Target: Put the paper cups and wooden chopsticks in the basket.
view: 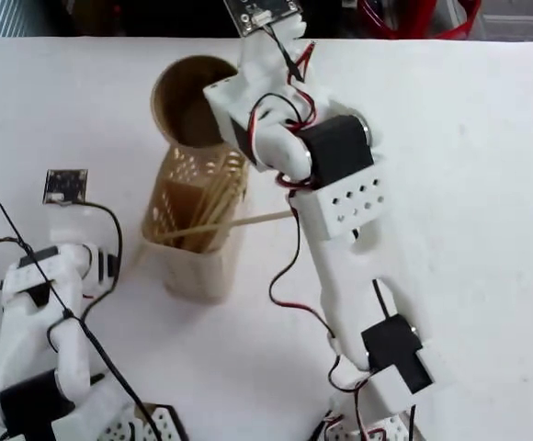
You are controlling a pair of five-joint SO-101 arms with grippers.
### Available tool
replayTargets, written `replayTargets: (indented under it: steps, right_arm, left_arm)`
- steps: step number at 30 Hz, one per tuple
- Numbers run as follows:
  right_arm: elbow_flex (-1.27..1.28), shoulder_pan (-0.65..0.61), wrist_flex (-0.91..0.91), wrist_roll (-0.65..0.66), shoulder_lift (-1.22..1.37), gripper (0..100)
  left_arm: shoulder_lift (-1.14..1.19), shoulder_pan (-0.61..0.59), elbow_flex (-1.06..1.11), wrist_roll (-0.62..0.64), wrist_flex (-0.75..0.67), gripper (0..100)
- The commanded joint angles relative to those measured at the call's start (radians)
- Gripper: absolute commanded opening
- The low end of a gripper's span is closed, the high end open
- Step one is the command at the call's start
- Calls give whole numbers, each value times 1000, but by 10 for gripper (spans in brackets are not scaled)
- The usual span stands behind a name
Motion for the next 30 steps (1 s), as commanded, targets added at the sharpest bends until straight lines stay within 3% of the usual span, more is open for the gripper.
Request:
replayTargets:
  steps: [1, 7, 12, 17, 24, 30]
  right_arm:
    - [-28, -7, -47, -3, -10, 94]
    - [-35, -47, 13, -8, -10, 88]
    - [-37, -108, 101, -3, -12, 25]
    - [-38, -113, 170, -3, -19, 19]
    - [-38, -42, 131, -11, 47, 26]
    - [-38, -19, 85, -12, 154, 204]
  left_arm:
    - [-4, -12, -5, -12, 25, 211]
    - [-4, -12, -5, -12, 25, 211]
    - [-4, -12, -5, -12, 25, 211]
    - [-4, -12, -5, -12, 25, 211]
    - [-4, -12, -5, -12, 25, 211]
    - [-4, -12, -5, -12, 25, 211]
